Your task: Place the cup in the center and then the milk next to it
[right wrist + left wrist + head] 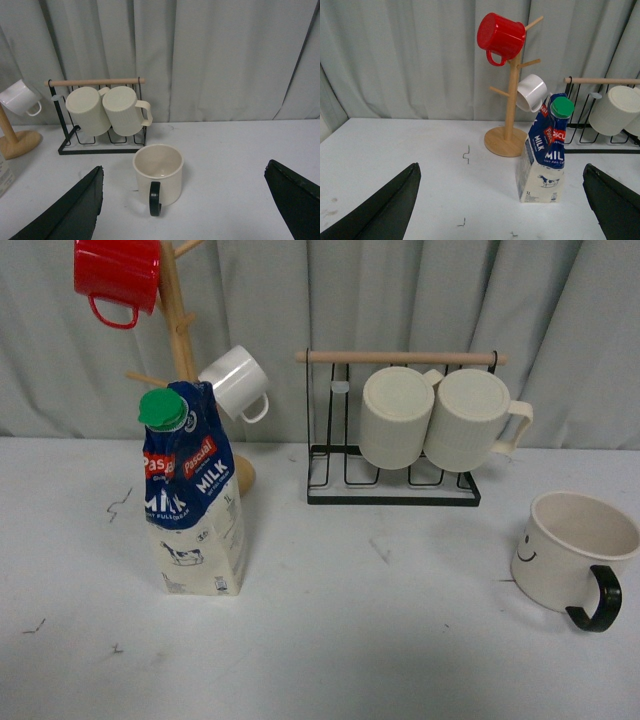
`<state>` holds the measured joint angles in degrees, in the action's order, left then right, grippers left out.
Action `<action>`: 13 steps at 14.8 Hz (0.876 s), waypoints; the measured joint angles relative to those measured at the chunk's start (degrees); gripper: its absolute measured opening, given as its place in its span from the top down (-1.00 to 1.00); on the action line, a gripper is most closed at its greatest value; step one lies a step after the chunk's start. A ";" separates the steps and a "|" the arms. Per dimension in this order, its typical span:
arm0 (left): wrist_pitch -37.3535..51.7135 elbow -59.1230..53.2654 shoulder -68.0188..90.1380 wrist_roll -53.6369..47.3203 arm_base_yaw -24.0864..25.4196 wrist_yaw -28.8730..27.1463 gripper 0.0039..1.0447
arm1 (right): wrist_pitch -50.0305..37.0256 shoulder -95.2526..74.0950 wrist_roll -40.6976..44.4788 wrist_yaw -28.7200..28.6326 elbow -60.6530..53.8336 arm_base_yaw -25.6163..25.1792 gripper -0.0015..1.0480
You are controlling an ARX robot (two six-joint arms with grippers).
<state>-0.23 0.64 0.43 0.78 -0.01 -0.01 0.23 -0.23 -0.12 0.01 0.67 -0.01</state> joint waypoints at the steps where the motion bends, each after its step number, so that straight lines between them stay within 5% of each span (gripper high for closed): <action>1: 0.00 0.00 0.00 0.00 0.00 0.00 -0.88 | -0.02 0.00 0.00 0.00 0.00 0.00 -0.87; 13: 0.00 0.00 0.00 0.00 0.00 0.00 -0.88 | 0.00 -0.02 0.00 0.00 0.00 0.00 -0.87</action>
<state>-0.23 0.64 0.43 0.78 -0.01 -0.01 0.23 -0.25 -0.12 0.01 0.67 -0.01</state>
